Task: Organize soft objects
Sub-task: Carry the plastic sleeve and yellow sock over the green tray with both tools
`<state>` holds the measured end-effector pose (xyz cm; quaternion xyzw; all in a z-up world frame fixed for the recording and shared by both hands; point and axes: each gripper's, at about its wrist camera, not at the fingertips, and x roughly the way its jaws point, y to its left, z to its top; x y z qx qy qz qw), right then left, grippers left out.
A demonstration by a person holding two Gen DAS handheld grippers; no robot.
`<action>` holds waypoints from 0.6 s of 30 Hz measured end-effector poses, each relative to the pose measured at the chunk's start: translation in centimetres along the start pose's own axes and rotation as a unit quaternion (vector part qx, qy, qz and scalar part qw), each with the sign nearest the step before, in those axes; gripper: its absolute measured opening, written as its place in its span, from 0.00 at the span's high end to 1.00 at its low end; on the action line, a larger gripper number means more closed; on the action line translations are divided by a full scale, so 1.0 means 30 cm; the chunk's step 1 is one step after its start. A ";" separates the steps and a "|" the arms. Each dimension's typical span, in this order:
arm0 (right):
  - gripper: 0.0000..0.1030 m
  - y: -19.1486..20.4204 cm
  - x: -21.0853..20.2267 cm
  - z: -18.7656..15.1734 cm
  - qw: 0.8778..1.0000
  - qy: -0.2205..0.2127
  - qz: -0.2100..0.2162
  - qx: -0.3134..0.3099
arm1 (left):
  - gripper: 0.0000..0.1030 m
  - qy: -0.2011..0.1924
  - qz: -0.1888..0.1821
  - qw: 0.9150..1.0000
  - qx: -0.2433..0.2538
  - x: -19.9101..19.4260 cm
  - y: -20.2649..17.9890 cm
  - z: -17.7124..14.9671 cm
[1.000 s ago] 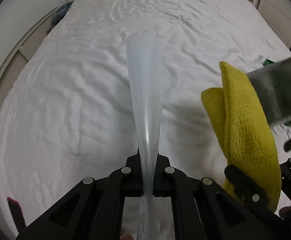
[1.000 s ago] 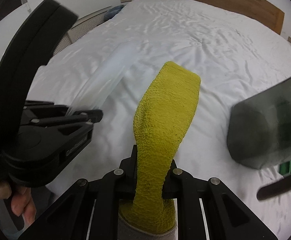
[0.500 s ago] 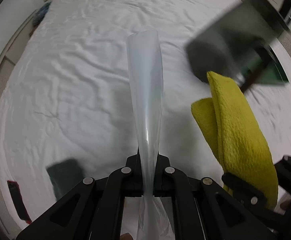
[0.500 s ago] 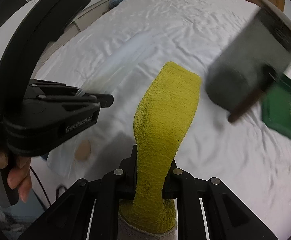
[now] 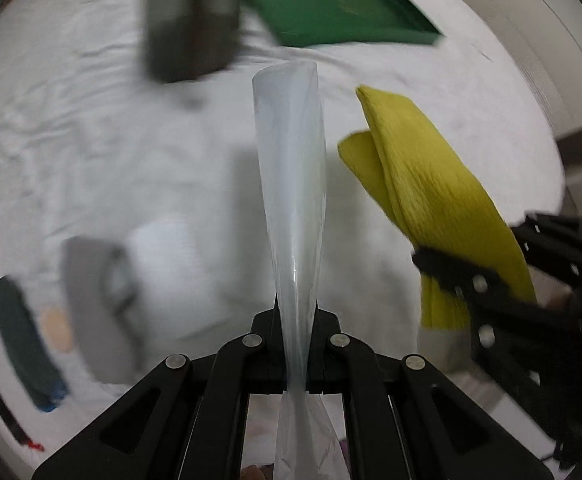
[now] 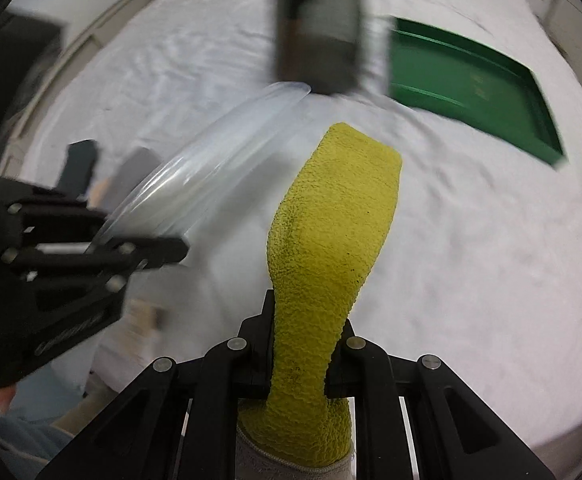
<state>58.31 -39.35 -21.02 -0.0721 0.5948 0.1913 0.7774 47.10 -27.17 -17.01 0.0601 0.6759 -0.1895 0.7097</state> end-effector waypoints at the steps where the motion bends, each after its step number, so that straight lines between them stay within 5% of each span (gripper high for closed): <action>1: 0.86 -0.048 -0.021 -0.015 1.000 0.001 -0.009 0.009 | 0.97 0.002 -0.005 1.000 0.009 0.007 -0.032 0.012; 9: 0.86 -0.337 -0.249 -0.081 0.995 -0.020 -0.072 0.064 | 0.97 -0.037 -0.027 0.998 0.042 0.000 -0.269 0.210; 18: 0.85 -0.573 -0.378 0.104 0.987 -0.102 -0.100 0.071 | 0.97 -0.107 0.007 0.994 0.005 -0.023 -0.309 0.532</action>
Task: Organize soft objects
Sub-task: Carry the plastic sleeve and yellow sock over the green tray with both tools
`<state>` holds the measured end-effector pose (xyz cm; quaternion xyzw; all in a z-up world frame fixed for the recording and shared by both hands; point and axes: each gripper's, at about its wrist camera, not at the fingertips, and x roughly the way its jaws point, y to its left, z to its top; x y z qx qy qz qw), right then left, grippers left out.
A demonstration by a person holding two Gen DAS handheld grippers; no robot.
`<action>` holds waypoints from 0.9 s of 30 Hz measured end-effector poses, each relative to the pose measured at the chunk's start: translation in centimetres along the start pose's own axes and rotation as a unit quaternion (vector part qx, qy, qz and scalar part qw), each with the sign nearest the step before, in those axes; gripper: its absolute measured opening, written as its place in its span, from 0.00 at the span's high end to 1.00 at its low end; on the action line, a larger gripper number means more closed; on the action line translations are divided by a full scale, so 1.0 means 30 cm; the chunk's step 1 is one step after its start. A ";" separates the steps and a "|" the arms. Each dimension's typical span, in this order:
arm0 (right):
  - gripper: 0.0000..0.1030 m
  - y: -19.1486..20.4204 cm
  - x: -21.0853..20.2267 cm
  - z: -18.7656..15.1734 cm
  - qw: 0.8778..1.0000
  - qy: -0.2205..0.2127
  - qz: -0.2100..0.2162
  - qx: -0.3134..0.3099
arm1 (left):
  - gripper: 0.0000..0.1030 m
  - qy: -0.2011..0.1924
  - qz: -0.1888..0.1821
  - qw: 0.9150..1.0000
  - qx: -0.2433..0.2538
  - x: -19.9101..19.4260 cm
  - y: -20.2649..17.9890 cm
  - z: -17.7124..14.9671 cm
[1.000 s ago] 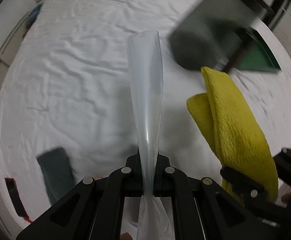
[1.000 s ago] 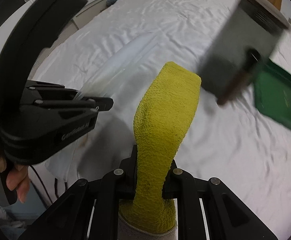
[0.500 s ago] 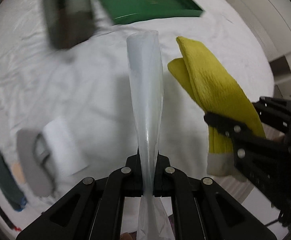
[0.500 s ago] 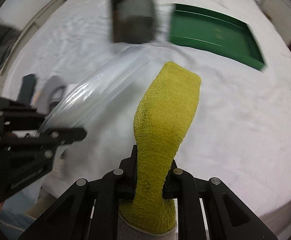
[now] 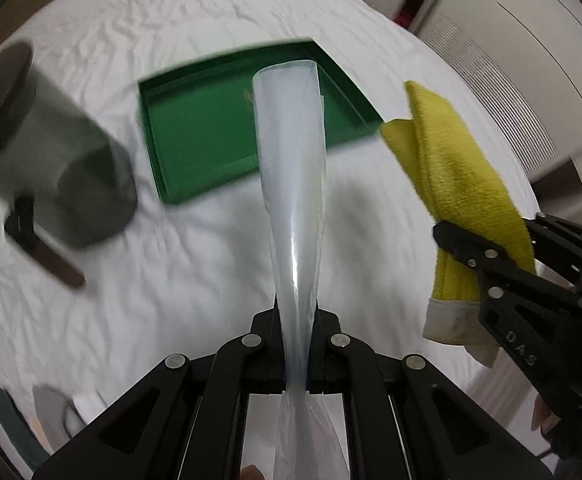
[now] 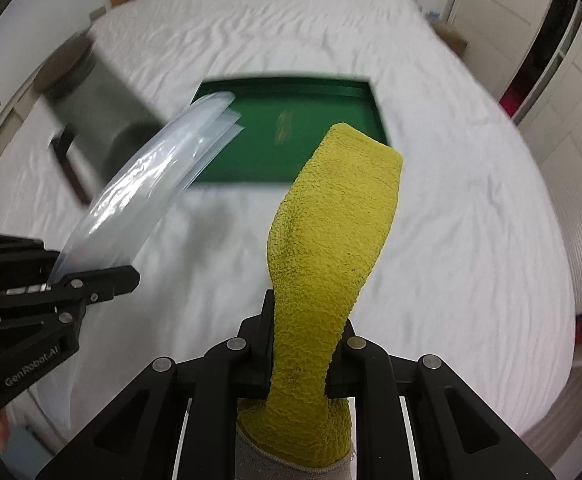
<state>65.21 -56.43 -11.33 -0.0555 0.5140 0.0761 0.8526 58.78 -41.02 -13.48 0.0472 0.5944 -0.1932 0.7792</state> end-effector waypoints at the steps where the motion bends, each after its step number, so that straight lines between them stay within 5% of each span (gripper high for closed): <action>1: 0.85 -0.011 0.009 0.038 1.000 -0.011 0.001 0.002 | 0.97 -0.009 0.007 1.000 -0.006 0.011 0.009 0.031; 7: 0.85 -0.091 0.046 0.261 0.996 -0.086 0.017 0.002 | 0.97 -0.060 0.056 0.994 -0.065 0.102 0.109 0.250; 11: 0.84 -0.099 0.154 0.347 0.994 -0.099 0.032 -0.011 | 0.97 -0.072 0.089 0.989 -0.089 0.212 0.187 0.360; 19: 0.83 -0.119 0.417 0.377 0.998 -0.053 0.019 -0.043 | 0.96 -0.031 0.129 0.984 -0.118 0.463 0.310 0.433; 27: 0.78 -0.140 0.480 0.349 0.998 -0.038 0.016 -0.040 | 0.91 -0.043 0.150 0.981 -0.117 0.476 0.319 0.425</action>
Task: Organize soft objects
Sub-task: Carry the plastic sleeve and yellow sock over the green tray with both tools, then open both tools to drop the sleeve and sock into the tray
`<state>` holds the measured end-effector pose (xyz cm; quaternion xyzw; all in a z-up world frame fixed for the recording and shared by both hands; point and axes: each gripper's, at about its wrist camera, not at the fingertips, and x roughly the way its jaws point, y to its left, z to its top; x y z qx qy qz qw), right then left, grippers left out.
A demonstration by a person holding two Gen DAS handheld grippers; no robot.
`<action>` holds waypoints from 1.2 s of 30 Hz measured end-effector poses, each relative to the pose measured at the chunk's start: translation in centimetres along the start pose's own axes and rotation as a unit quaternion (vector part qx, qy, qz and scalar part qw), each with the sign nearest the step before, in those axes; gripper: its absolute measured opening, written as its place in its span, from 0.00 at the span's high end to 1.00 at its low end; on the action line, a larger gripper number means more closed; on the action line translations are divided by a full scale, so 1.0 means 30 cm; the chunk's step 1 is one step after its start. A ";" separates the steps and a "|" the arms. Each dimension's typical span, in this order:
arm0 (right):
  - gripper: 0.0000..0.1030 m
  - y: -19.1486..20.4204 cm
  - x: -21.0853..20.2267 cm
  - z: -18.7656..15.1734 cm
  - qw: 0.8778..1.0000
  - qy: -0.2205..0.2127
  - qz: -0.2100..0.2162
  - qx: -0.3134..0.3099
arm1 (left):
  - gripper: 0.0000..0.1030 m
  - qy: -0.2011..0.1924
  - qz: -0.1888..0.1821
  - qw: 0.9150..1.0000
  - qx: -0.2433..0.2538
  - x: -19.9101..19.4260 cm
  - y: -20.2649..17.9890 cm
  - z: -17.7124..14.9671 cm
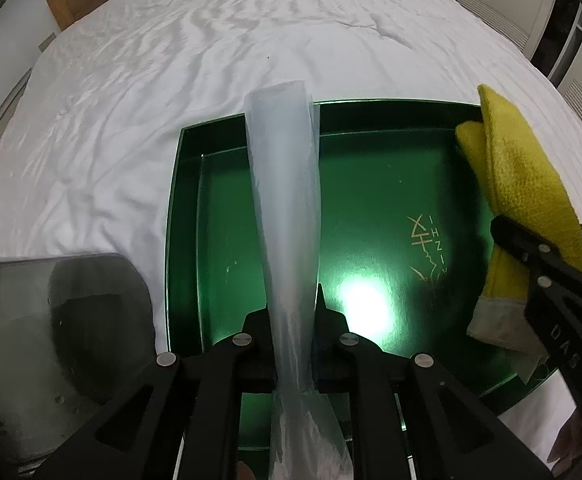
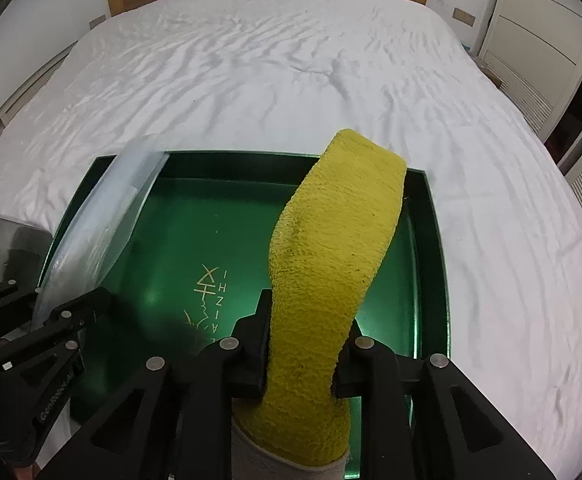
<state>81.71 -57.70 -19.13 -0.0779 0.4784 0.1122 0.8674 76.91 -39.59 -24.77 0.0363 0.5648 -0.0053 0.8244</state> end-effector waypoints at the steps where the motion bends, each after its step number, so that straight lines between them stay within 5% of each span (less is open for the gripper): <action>1: 0.78 0.008 0.003 0.002 1.000 0.001 0.000 0.000 | 0.90 -0.001 -0.001 1.000 0.000 -0.005 -0.003 -0.001; 3: 0.71 0.019 0.005 0.005 1.000 0.002 -0.001 0.002 | 0.87 -0.002 0.002 1.000 0.001 -0.021 -0.023 -0.002; 5: 0.46 0.039 0.055 0.051 1.000 -0.002 0.000 0.005 | 0.74 -0.013 0.009 1.000 0.005 -0.044 -0.044 -0.012; 7: 0.40 0.031 0.105 0.086 1.000 -0.006 0.006 0.008 | 0.70 -0.021 0.016 1.000 0.008 -0.059 -0.053 -0.019; 9: 0.23 0.012 0.114 0.105 1.000 -0.014 0.008 0.011 | 0.67 -0.029 0.018 0.999 0.010 -0.075 -0.063 -0.014; 17: 0.00 0.008 0.007 0.097 0.998 -0.053 -0.004 0.016 | 0.51 -0.089 0.038 0.995 0.016 -0.179 -0.079 -0.027; 19: 0.00 0.013 -0.018 0.084 0.998 -0.057 -0.010 0.016 | 0.42 -0.104 0.040 0.994 0.014 -0.216 -0.083 -0.042; 27: 0.00 0.017 -0.151 0.008 0.995 -0.070 -0.054 0.037 | 0.42 -0.124 0.020 0.992 0.005 -0.333 -0.070 -0.128; 36: 0.00 0.069 -0.383 -0.135 0.988 -0.097 -0.099 0.074 | 0.41 -0.166 -0.040 0.985 0.014 -0.587 -0.043 -0.382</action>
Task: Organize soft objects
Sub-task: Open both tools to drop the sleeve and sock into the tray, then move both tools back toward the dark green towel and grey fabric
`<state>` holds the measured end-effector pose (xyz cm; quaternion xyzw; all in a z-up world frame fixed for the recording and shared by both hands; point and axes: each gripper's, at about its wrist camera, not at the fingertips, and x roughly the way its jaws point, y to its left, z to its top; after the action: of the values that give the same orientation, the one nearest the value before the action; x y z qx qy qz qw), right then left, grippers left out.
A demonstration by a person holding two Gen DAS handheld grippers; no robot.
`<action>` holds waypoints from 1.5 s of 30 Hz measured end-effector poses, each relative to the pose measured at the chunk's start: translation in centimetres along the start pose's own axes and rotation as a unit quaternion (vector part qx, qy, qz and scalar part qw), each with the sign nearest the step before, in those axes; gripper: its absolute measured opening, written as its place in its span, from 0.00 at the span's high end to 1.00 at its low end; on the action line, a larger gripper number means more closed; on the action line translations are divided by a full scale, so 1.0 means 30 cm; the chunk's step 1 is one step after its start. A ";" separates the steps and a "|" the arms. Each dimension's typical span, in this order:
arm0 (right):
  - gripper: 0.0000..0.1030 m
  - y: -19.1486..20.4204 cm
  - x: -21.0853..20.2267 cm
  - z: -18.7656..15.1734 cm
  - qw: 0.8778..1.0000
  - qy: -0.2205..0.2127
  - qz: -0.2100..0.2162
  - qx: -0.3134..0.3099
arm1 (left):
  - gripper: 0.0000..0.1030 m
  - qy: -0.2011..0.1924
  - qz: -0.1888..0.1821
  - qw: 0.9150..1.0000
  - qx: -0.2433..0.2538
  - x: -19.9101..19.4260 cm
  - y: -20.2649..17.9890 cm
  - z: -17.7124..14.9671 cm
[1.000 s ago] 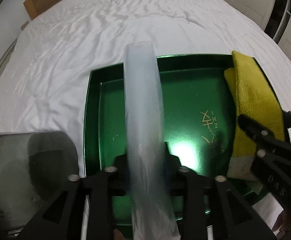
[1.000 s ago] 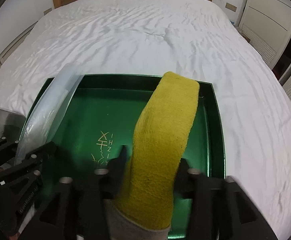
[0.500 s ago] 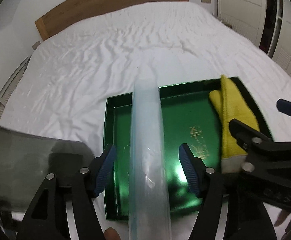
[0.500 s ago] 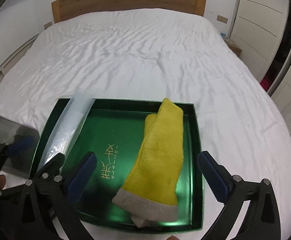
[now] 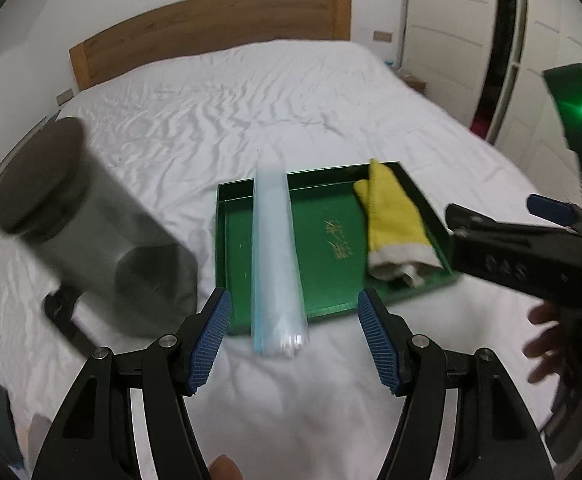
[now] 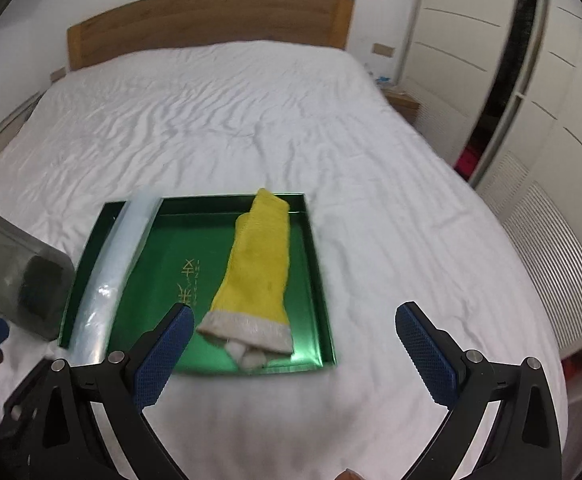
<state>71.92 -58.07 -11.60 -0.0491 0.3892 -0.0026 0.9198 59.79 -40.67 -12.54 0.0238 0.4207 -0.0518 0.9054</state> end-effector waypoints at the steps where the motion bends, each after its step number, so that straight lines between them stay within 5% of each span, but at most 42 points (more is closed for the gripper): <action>1: 0.00 0.014 -0.041 -0.013 1.000 -0.005 0.000 0.006 | 0.40 -0.003 -0.007 1.000 -0.003 -0.035 0.010 -0.014; 13: 0.00 0.286 -0.429 -0.224 0.999 -0.019 0.029 -0.001 | 0.40 -0.023 -0.052 0.998 0.002 -0.392 0.236 -0.218; 26: 0.00 0.750 -0.800 -0.446 0.989 0.031 0.137 -0.046 | 0.40 0.040 0.045 0.998 -0.018 -0.597 0.852 -0.526; 35: 0.00 1.072 -0.803 -0.522 0.971 0.071 0.221 -0.052 | 0.40 0.076 0.125 0.988 -0.046 -0.578 1.232 -0.692; 45: 0.00 1.226 -0.686 -0.580 0.972 0.089 0.208 -0.061 | 0.40 0.077 0.098 0.990 -0.065 -0.517 1.340 -0.740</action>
<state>43.89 -22.11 -12.32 -0.0223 0.4704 0.2079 0.8573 37.57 2.32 -15.02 0.0096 0.4875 0.0671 0.8705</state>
